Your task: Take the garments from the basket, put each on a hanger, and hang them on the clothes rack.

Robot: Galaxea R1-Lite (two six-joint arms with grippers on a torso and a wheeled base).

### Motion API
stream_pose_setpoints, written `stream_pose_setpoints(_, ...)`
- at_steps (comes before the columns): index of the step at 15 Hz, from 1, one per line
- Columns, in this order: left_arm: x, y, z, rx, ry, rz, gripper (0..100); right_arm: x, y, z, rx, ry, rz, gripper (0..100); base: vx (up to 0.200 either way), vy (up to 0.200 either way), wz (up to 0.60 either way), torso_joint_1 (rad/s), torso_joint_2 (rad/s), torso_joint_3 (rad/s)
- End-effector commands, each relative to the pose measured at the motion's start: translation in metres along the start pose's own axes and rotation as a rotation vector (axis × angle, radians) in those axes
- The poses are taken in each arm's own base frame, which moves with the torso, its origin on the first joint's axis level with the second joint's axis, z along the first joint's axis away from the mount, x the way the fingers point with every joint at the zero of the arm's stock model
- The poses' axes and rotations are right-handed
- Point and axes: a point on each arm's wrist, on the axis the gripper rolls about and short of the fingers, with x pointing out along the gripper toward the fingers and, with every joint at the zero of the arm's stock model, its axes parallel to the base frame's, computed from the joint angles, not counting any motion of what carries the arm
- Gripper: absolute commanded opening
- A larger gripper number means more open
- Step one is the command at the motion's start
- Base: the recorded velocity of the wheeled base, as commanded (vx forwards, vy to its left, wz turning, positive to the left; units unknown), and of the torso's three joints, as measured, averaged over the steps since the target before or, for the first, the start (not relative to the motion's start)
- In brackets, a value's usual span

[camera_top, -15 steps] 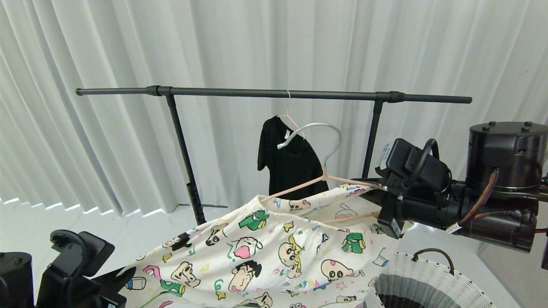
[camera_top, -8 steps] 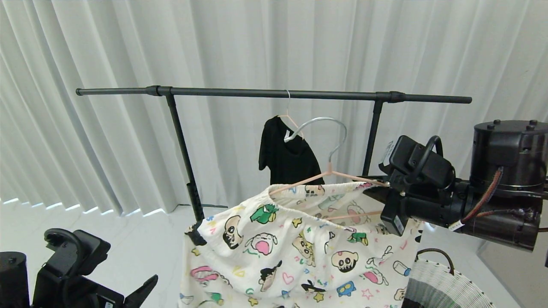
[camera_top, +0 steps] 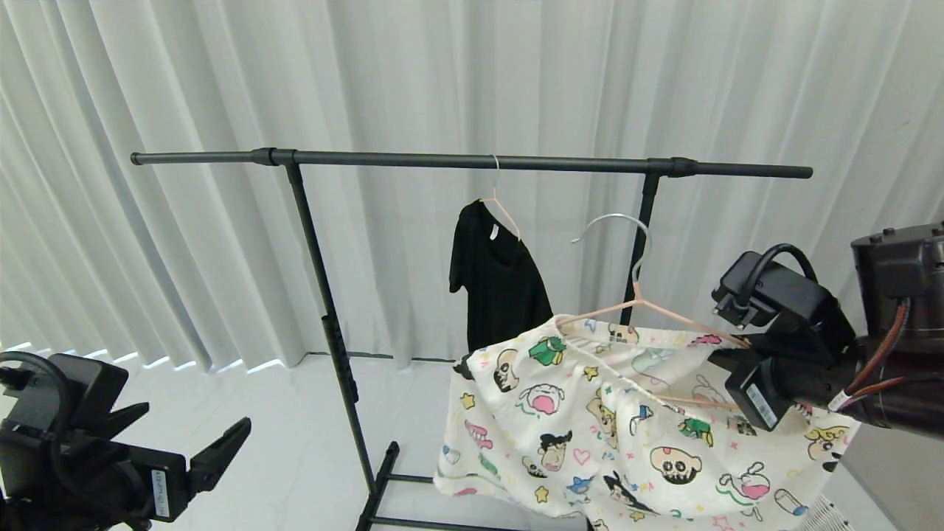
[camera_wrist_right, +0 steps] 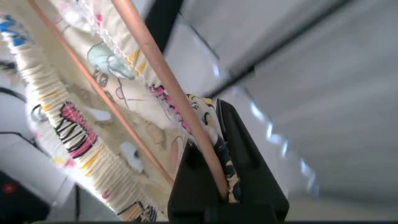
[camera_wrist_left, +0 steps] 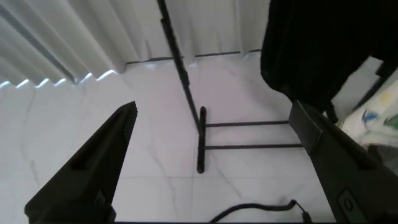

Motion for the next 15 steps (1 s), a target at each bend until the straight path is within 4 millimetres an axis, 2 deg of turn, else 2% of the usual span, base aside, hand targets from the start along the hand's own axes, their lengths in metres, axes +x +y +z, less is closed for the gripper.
stream_pose_setpoints(1,0.001,0.001,0.001,0.002,0.004,0.033,100,-0.013,-0.003,-0.002,0.050,0.016,-0.044,0,0.000,0.000,0.00,0.000,0.00,0.000)
stream_pose_setpoints(4,0.006,0.004,0.010,-0.002,0.002,0.116,100,-0.014,-0.006,-0.024,0.185,0.232,-0.210,0,0.000,0.000,0.00,0.000,0.00,0.000)
stream_pose_setpoints(6,0.006,0.005,0.012,0.001,0.000,0.159,100,-0.001,-0.012,-0.035,0.260,0.357,-0.314,0,0.000,0.000,0.00,0.000,0.00,0.000)
stream_pose_setpoints(8,0.005,0.005,0.013,0.012,0.001,0.184,100,0.018,-0.015,-0.037,0.346,0.402,-0.354,0,0.000,0.000,0.00,0.000,0.00,0.000)
stream_pose_setpoints(9,0.005,0.005,0.013,0.022,0.003,0.196,100,0.025,-0.015,-0.035,0.387,0.402,-0.363,0,0.000,0.000,0.00,0.000,0.00,0.000)
stream_pose_setpoints(10,0.005,0.006,0.012,0.060,0.012,0.214,100,0.040,-0.017,-0.025,0.496,0.377,-0.398,0,0.000,0.000,0.00,0.000,0.00,0.000)
stream_pose_setpoints(12,0.005,0.006,0.013,0.090,0.014,0.212,100,0.058,-0.024,-0.007,0.588,0.326,-0.465,0,0.000,0.000,0.00,0.000,0.00,0.000)
stream_pose_setpoints(15,0.005,0.005,0.013,0.122,0.016,0.211,100,0.059,-0.032,0.013,0.614,0.258,-0.473,0,0.000,0.000,0.00,0.000,0.00,0.000)
